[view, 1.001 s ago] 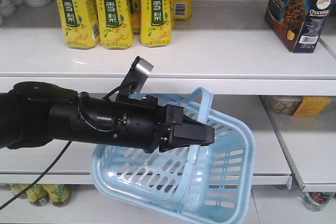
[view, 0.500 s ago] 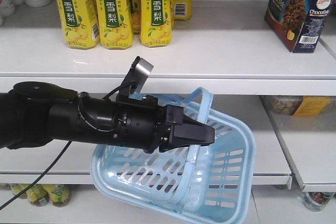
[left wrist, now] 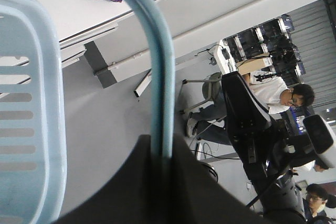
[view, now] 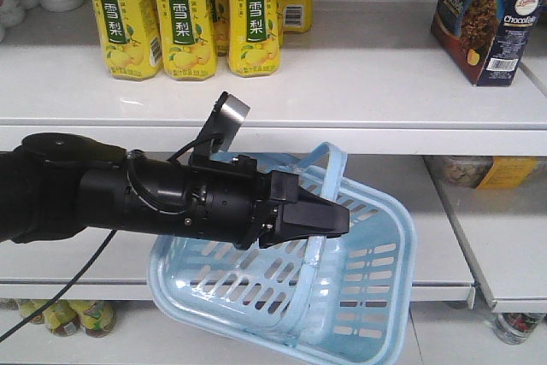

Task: Left arm holds basket, right arm returns cookies
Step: 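Open the right gripper and withdraw it from the shelf, then swing the held basket down and away with the left gripper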

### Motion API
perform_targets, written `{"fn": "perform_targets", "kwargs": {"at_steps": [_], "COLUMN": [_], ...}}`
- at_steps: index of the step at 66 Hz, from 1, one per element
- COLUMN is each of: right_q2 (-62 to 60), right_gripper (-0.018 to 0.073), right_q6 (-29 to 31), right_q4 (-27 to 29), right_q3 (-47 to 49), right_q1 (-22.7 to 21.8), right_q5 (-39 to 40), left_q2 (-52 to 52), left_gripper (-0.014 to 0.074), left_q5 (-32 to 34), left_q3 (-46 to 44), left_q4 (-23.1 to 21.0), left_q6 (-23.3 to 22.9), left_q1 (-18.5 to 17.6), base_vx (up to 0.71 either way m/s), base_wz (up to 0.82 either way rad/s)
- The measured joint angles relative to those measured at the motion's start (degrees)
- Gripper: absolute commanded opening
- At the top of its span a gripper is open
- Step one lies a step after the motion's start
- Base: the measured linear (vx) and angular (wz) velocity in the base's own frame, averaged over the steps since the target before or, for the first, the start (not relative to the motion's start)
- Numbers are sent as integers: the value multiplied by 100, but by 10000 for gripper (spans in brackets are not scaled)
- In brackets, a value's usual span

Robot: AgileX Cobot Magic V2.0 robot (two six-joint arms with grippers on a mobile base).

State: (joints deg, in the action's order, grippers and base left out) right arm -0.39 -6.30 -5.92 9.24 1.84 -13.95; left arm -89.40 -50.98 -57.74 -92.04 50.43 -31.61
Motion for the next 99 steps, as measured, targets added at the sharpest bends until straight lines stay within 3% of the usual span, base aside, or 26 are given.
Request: {"fn": "perform_targets", "kwargs": {"at_steps": [58, 64, 76, 87, 99], "right_q2": [0, 0, 0, 0, 0], "right_gripper": [-8, -8, -8, -8, -8], "right_q6": [0, 0, 0, 0, 0], "right_q4": [0, 0, 0, 0, 0], "right_q3": [0, 0, 0, 0, 0], "right_q1": [0, 0, 0, 0, 0], "right_q5": [0, 0, 0, 0, 0], "left_q2": [8, 149, 908, 1918, 3310], "left_gripper": [-6, -6, -6, -6, -6], "left_q5": [0, -42, -33, 129, 1033], "left_q3": [0, 0, 418, 1348, 2380], "left_q4": [0, 156, 340, 524, 1364], "left_q6": [0, 0, -11, 50, 4], "left_q1": [0, 0, -6, -47, -47], "base_vx": [0, 0, 0, 0, 0], "base_wz": [0, 0, 0, 0, 0]}}
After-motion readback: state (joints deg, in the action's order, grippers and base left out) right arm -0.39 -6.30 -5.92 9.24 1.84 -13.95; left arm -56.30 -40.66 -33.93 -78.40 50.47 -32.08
